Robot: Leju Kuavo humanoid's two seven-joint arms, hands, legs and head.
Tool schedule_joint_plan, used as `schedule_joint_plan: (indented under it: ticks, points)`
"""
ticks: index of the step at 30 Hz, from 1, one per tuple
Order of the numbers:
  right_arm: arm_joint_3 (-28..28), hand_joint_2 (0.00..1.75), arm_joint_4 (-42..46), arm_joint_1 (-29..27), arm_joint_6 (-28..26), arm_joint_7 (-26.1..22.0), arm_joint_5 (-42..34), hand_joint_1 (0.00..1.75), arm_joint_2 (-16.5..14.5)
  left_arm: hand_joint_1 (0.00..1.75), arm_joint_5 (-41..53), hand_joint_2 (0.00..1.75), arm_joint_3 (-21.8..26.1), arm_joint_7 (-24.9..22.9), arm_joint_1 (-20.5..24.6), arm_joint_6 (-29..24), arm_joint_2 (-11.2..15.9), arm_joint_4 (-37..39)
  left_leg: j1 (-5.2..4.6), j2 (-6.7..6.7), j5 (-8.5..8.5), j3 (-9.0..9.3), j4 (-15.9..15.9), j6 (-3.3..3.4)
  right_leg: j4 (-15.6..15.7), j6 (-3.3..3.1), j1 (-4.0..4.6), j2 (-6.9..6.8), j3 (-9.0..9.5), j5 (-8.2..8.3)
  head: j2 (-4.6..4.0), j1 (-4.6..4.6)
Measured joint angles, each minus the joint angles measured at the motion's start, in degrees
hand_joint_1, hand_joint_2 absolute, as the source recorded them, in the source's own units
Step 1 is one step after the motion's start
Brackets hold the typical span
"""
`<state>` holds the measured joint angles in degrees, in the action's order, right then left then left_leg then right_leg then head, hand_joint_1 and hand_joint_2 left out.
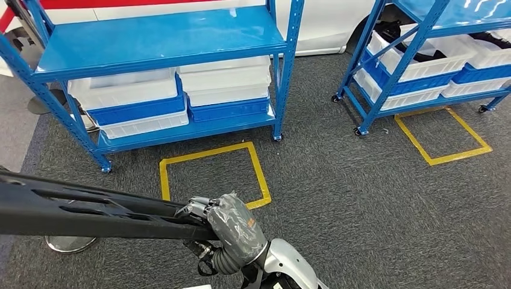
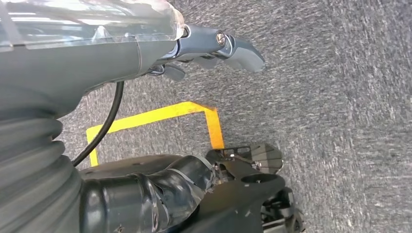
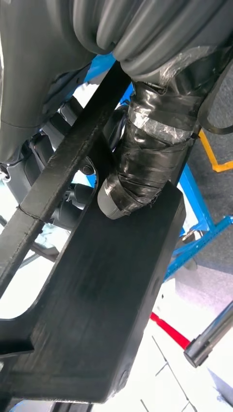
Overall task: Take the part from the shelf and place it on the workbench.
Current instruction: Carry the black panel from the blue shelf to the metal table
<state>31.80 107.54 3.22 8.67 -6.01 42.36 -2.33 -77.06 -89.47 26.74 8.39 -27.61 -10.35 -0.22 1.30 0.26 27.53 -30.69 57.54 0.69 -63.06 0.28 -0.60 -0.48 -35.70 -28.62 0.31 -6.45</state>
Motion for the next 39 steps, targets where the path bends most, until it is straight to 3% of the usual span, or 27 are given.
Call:
schedule_joint_plan:
  ticks: [2,3,4,5,6,8,10,14,21,28,39]
  points:
    - [0.01,1.75,-0.01,-0.07,0.00,0.01,0.00,1.75,0.01,0.00,-0.03,1.75,0.00,0.01,0.00,0.00,0.01,0.00,-0.04,0.10,-0.46,-0.61,0.03,0.55,-6.91,0.46,-0.15,0.16,-2.86,-4.16,0.00,-0.01]
    - [0.01,1.75,-0.01,-0.12,0.01,0.01,0.00,1.75,0.02,0.00,-0.05,1.75,-0.01,0.02,-0.03,0.00,0.03,0.00,-0.08,0.13,-0.62,-0.93,0.11,0.62,-10.27,0.61,-0.20,0.19,-4.16,-5.65,0.00,0.00]
    - [0.01,1.75,-0.02,-0.17,0.01,0.02,0.00,1.75,0.02,0.00,-0.08,1.75,-0.01,0.01,-0.07,0.00,0.04,0.00,-0.11,0.14,-0.76,-1.23,0.23,0.61,-12.12,0.70,-0.22,0.20,-4.72,-6.14,0.00,0.00]
    - [0.01,1.75,-0.03,-0.19,0.01,0.03,0.00,1.75,0.03,0.00,-0.10,1.75,-0.01,0.01,-0.09,0.00,0.05,0.00,-0.12,0.13,-0.87,-1.46,0.39,0.57,-11.80,0.69,-0.23,0.20,-4.15,-5.50,0.00,0.00]
    - [0.01,1.75,-0.03,-0.20,0.01,0.04,0.00,1.75,0.03,0.00,-0.10,1.75,0.00,0.01,-0.10,0.00,0.05,0.00,-0.11,0.11,-0.93,-1.61,0.55,0.51,-9.29,0.59,-0.25,0.19,-2.50,-3.97,0.00,0.00]
    - [0.00,1.75,-0.02,-0.17,0.01,0.04,0.00,1.75,0.02,0.00,-0.10,1.75,0.00,0.02,-0.07,0.00,0.04,0.00,-0.21,0.05,-1.01,-1.78,0.84,0.23,-1.40,0.19,-0.11,0.20,2.00,-0.99,0.00,0.00]
    - [0.00,1.75,-0.01,-0.17,0.01,0.03,0.00,1.75,0.02,0.00,-0.10,1.75,-0.01,0.02,-0.02,0.00,0.05,0.00,-0.46,0.04,-1.03,-2.07,1.09,-0.19,3.15,-0.07,0.04,0.30,4.12,-0.06,0.01,0.02]
    - [0.00,1.75,0.00,-0.22,0.01,0.04,0.00,1.75,0.02,0.00,-0.10,1.75,0.01,0.02,-0.03,0.00,0.08,0.00,-0.56,0.08,-1.39,-2.37,1.00,0.27,3.67,-0.05,0.12,0.48,3.88,0.18,0.00,0.01]
    - [0.01,1.75,0.00,-0.21,0.01,0.04,0.00,1.75,0.02,0.00,-0.10,1.75,0.00,0.02,-0.02,0.00,0.09,0.00,-0.38,0.01,-2.19,-2.39,0.31,-0.99,3.50,-0.71,0.32,0.44,3.42,0.54,0.00,0.02]
    - [0.01,1.75,0.00,-0.21,0.01,0.04,0.00,1.75,0.02,0.00,-0.10,1.75,0.00,0.02,0.00,0.00,0.10,0.00,-0.31,0.01,-2.34,-2.43,0.25,-1.36,3.44,-0.81,0.40,0.44,3.39,0.60,0.00,0.00]
    - [0.01,1.75,0.00,-0.23,0.01,0.04,0.00,1.75,0.02,0.00,-0.21,1.75,-0.01,0.01,0.00,-0.05,0.12,0.00,-0.33,0.01,-2.36,-2.55,0.44,-1.39,3.44,-0.81,0.37,0.44,3.38,0.70,0.00,0.00]
